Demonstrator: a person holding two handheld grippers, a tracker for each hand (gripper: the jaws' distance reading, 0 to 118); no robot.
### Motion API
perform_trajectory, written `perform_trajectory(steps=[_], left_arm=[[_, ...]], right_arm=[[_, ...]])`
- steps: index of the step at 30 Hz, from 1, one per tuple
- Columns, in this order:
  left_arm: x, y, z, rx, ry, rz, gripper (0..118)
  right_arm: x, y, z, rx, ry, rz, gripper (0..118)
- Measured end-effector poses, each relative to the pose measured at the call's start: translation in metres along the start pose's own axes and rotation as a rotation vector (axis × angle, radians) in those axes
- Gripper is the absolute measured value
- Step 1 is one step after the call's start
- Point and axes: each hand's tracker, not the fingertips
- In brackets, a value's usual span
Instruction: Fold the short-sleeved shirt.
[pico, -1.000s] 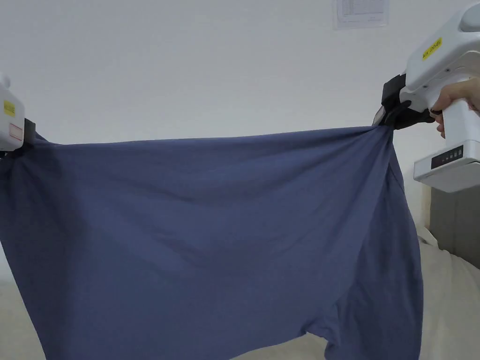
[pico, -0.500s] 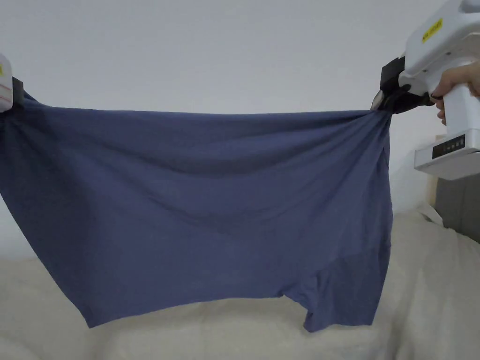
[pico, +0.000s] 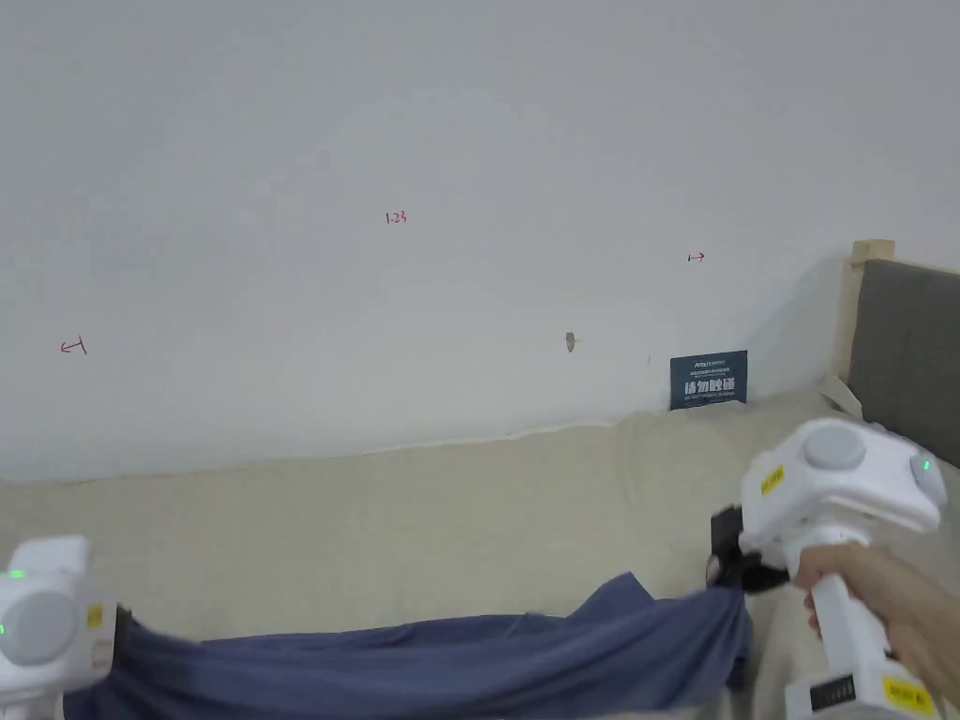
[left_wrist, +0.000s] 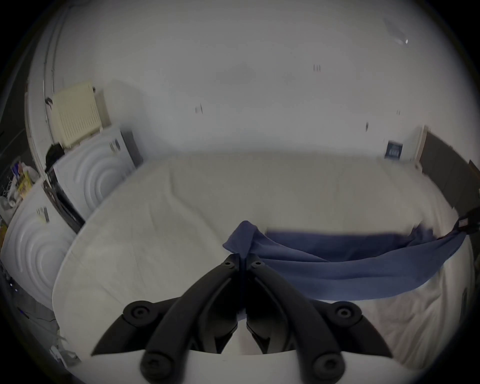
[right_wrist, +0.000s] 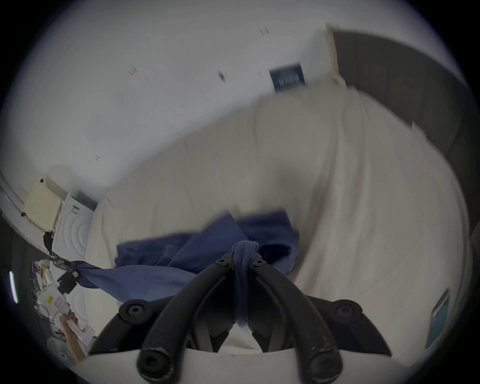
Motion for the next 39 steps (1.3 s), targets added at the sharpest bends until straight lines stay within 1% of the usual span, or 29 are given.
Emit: perform_trajectory(steps=[1, 3, 4, 5, 7, 9, 10, 11, 13, 14, 16, 18, 20, 22, 24, 26, 28, 30, 32, 33, 34, 35, 36, 37, 38, 39], left_arm=[[0.001, -0.012, -0.005, -0.03, -0.016, -0.01, 3], [0.003, -0.033, -0.011, -0.036, -0.036, -0.021, 3], [0.003, -0.042, -0.011, -0.036, -0.025, -0.032, 3], [0.001, -0.049, -0.011, -0.048, -0.017, -0.049, 3], [-0.007, -0.066, 0.002, -0.045, -0.017, -0.037, 3], [-0.02, -0.089, 0.02, -0.018, -0.096, 0.028, 3], [-0.025, -0.104, 0.037, -0.018, -0.127, 0.032, 3], [-0.03, -0.118, 0.047, -0.021, -0.123, 0.009, 3], [-0.035, -0.146, 0.067, -0.026, -0.096, -0.023, 3], [-0.034, -0.164, 0.091, -0.018, -0.086, -0.021, 3], [-0.047, -0.189, 0.116, -0.007, -0.081, -0.001, 3], [-0.057, -0.216, 0.147, -0.011, -0.09, 0.017, 3], [-0.067, -0.247, 0.173, -0.014, -0.077, 0.051, 3], [-0.085, -0.27, 0.186, -0.023, -0.078, 0.049, 3], [-0.092, -0.292, 0.204, -0.045, -0.08, 0.063, 3], [-0.094, -0.314, 0.225, -0.052, -0.099, 0.098, 3], [-0.095, -0.333, 0.238, -0.055, -0.11, 0.094, 3], [-0.094, -0.348, 0.241, -0.061, -0.115, 0.067, 3], [-0.094, -0.36, 0.246, -0.053, -0.124, 0.065, 3], [-0.094, -0.363, 0.245, -0.049, -0.13, 0.059, 3], [-0.095, -0.363, 0.245, -0.052, -0.132, 0.062, 3], [-0.095, -0.362, 0.244, -0.059, -0.129, 0.059, 6], [-0.094, -0.361, 0.245, -0.072, -0.124, 0.048, 22], [-0.095, -0.361, 0.247, -0.063, -0.114, 0.043, 47], [-0.097, -0.358, 0.243, -0.061, -0.116, 0.036, 80], [-0.097, -0.356, 0.244, -0.061, -0.116, 0.035, 111]], right_arm=[[0.007, -0.007, -0.01, -0.033, -0.016, -0.008, 7], [0.019, -0.021, -0.019, -0.026, -0.033, -0.007, 7], [0.036, -0.005, -0.027, -0.041, -0.033, -0.015, 7], [0.046, -0.005, -0.027, -0.05, -0.019, -0.054, 7], [0.061, -0.014, -0.02, -0.048, -0.007, -0.076, 7], [0.072, -0.026, -0.011, -0.044, -0.001, -0.058, 7], [0.077, -0.032, -0.007, -0.041, -0.004, -0.046, 7], [0.079, -0.05, 0.001, -0.04, -0.001, -0.022, 7], [0.086, -0.079, 0.013, -0.042, 0.013, -0.018, 7], [0.089, -0.089, 0.017, -0.051, 0.023, 0.006, 7], [0.09, -0.129, 0.032, -0.098, 0.027, 0.043, 7], [0.1, -0.153, 0.045, -0.099, 0.032, 0.041, 7], [0.106, -0.19, 0.067, -0.093, 0.048, 0.053, 7], [0.12, -0.215, 0.083, -0.064, 0.062, 0.034, 7], [0.136, -0.241, 0.097, -0.072, 0.082, 0.006, 7], [0.147, -0.265, 0.107, -0.077, 0.076, 0.013, 7], [0.155, -0.282, 0.112, -0.087, 0.029, 0.043, 7], [0.163, -0.298, 0.116, -0.093, 0.042, 0.053, 7], [0.165, -0.308, 0.12, -0.083, 0.054, 0.041, 7], [0.167, -0.31, 0.121, -0.064, 0.067, 0.021, 8], [0.166, -0.31, 0.122, -0.054, 0.074, 0.004, 14], [0.161, -0.311, 0.124, -0.048, 0.05, 0.025, 26], [0.159, -0.31, 0.126, -0.037, 0.014, 0.06, 49], [0.155, -0.311, 0.129, -0.025, -0.012, 0.107, 67], [0.15, -0.313, 0.134, 0.005, -0.042, 0.153, 80], [0.146, -0.315, 0.14, 0.033, -0.059, 0.184, 85]])
